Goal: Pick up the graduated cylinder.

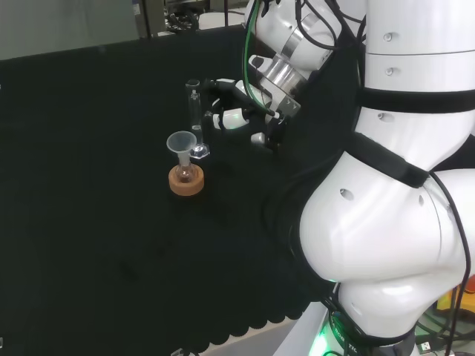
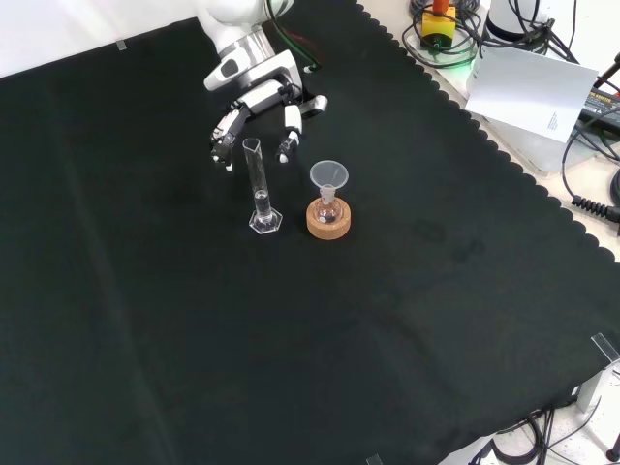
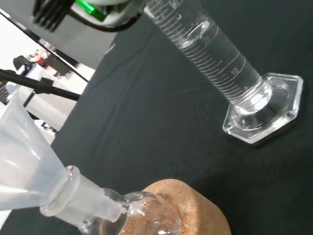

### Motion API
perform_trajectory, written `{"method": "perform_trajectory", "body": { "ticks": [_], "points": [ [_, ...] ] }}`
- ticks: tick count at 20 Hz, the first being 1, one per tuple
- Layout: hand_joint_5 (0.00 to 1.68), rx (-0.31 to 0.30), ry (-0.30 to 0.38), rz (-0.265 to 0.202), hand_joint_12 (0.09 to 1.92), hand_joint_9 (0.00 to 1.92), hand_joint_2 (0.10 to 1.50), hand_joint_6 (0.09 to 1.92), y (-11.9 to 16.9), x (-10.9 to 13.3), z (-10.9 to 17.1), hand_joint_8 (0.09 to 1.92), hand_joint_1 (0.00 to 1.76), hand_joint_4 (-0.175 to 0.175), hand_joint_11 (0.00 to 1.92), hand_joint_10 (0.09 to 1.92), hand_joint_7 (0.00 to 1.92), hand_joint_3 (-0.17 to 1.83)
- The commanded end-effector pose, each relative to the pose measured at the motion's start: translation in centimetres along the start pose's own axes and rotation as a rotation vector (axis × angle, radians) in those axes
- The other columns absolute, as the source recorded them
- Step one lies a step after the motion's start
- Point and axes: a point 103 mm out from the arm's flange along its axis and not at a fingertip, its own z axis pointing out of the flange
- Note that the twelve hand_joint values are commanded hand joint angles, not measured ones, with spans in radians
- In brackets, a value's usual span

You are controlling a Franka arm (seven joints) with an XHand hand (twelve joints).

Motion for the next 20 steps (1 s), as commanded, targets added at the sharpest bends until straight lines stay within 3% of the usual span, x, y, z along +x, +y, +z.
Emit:
{"method": "perform_trajectory", "body": {
  "ticks": [1, 20],
  "points": [
    [0.45, 0.002, 0.07, -0.052, 1.32, 0.64, 0.65, 0.09, 1.1, 0.1, 1.4, 0.62, 0.94, 0.005, 0.38, 0.56, 0.39, 0.54],
    [0.49, -0.006, 0.174, -0.146, 1.31, 0.65, 0.64, 0.09, 2.4, 0.2, 3.6, 0.62, 0.99, 0.004, 0.4, 0.56, 0.38, 0.58]
  ]
}}
